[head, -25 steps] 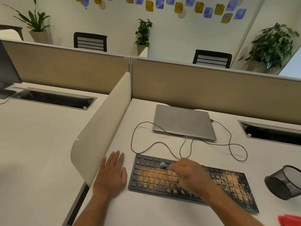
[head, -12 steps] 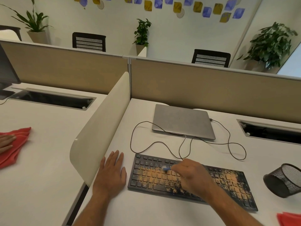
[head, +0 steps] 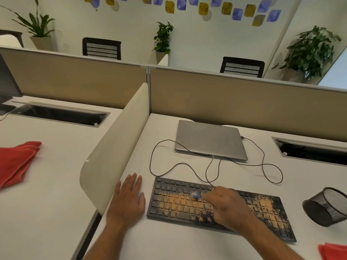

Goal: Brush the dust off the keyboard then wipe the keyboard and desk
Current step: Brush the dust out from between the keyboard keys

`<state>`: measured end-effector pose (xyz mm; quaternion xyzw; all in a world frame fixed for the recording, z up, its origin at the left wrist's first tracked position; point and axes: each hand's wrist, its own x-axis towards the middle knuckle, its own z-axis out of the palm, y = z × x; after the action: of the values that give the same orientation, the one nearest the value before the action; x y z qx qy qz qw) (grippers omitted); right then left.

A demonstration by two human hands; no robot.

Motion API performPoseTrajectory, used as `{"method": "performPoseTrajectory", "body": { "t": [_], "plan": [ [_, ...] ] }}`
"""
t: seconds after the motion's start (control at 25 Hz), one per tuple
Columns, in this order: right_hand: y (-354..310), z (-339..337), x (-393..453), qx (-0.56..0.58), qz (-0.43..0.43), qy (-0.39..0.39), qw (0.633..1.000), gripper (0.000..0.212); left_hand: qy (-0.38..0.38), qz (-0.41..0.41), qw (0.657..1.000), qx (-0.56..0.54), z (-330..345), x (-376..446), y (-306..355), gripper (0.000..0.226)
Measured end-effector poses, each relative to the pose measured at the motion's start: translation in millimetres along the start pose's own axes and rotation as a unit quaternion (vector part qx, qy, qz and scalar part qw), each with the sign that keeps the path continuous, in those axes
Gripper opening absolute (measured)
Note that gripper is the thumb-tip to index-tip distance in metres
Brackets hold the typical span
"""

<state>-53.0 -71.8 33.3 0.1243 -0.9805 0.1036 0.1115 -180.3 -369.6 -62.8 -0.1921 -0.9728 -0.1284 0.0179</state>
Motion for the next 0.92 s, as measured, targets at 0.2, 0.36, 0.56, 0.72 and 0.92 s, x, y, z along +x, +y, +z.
{"method": "performPoseTrajectory", "body": {
  "t": [0.2,0.36,0.56,0.72,0.92],
  "plan": [
    [4,-5,3,0.003,0.024,0.033,0.999,0.044,0.0,-0.003,1.0,0.004,2,0,-1,0.074],
    [2,3,-6,-0.014,-0.006,-0.008,1.0,0.046,0.0,-0.002,1.0,0.004,1,0,0,0.077],
    [5,-6,-4,0.014,0.035,0.043,0.998,0.04,0.001,-0.003,1.0,-0.004,2,0,-1,0.078],
    [1,-2,-4,-0.019,0.015,0.027,0.999,0.044,0.0,-0.002,1.0,-0.001,0,0,0,0.079],
    [0,-5,-1,0.034,0.03,0.052,0.998,0.039,-0.008,0.001,1.0,0.005,-2,0,1,0.081]
  ]
}}
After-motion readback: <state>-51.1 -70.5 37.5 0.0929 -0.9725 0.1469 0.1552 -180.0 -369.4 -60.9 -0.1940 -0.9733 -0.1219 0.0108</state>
